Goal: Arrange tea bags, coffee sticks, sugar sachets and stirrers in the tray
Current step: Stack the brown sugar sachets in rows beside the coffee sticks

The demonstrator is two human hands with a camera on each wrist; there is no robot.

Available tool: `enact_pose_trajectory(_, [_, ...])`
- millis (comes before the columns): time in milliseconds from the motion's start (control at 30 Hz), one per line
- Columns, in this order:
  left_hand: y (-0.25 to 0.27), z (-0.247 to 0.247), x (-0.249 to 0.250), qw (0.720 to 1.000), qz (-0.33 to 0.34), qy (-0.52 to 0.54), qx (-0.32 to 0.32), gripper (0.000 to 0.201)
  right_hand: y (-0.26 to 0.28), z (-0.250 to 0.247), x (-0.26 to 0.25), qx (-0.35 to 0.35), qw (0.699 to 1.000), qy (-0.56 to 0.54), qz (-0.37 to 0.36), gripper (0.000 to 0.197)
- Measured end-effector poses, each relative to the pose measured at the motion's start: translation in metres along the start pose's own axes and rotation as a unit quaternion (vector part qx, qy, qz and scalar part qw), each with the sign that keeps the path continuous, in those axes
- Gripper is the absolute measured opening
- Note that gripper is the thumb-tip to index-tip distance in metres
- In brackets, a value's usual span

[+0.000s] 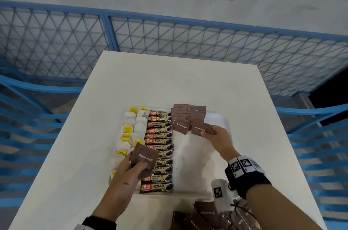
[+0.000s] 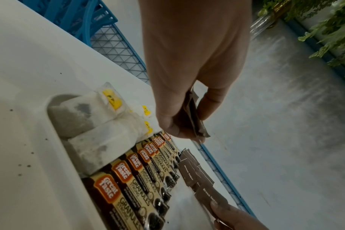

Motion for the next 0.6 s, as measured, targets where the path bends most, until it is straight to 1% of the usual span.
enact_pose_trajectory(67, [0.0, -0.001, -0.001, 1.0, 0.0, -0.006, 0.001, 0.044, -0.008, -0.002, -0.001, 0.0, 1.0, 0.026, 0.004, 0.018])
enact_pose_trajectory(100, [0.0, -0.001, -0.001, 1.0, 0.0, -0.01, 0.001, 0.043, -0.009, -0.003, -0.004, -0.003, 0.999, 0.037, 0.003, 0.023])
enact_pose_trajectory(167, [0.0, -0.001, -0.001, 1.0, -0.002, -0.019, 0.004, 0.036, -0.012, -0.001, -0.009, -0.006, 0.998, 0.055, -0.005, 0.035])
enact_pose_trajectory(200, [0.0, 0.0, -0.001, 1.0, -0.003, -0.022, 0.008, 0.031, -0.013, 0.0, -0.012, -0.006, 0.998, 0.06, -0.011, 0.037])
enact_pose_trajectory(300, [0.0, 0.0, 0.0, 0.999, -0.009, -0.029, 0.01, 0.032, -0.016, 0.003, -0.017, -0.001, 0.998, 0.053, -0.025, 0.025])
enact_pose_trajectory(333, [0.001, 0.001, 0.001, 0.999, -0.01, -0.03, 0.009, 0.031, -0.018, 0.004, -0.017, 0.0, 0.998, 0.048, -0.027, 0.025])
enact_pose_trajectory(467, [0.002, 0.003, 0.004, 1.0, -0.004, -0.014, 0.013, 0.03, -0.02, 0.005, -0.018, 0.011, 0.998, 0.049, -0.039, 0.038])
enact_pose_trajectory(533, [0.001, 0.003, 0.003, 1.0, -0.004, -0.011, 0.011, 0.036, -0.019, 0.006, -0.017, 0.02, 0.997, 0.05, -0.047, 0.041])
enact_pose_trajectory(600, [0.001, 0.004, 0.003, 1.0, -0.006, -0.015, 0.006, 0.035, -0.018, 0.007, -0.014, 0.029, 0.997, 0.052, -0.052, 0.043])
Point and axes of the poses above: each hand's wrist, its own y-axis away from the middle knuckle, its own z-axis out of the palm, x = y × z, the point moved 4 cm from there along -y, towards the middle knuckle, and after that the axes turned 7 degrees about -x, right-handed, at the moved point
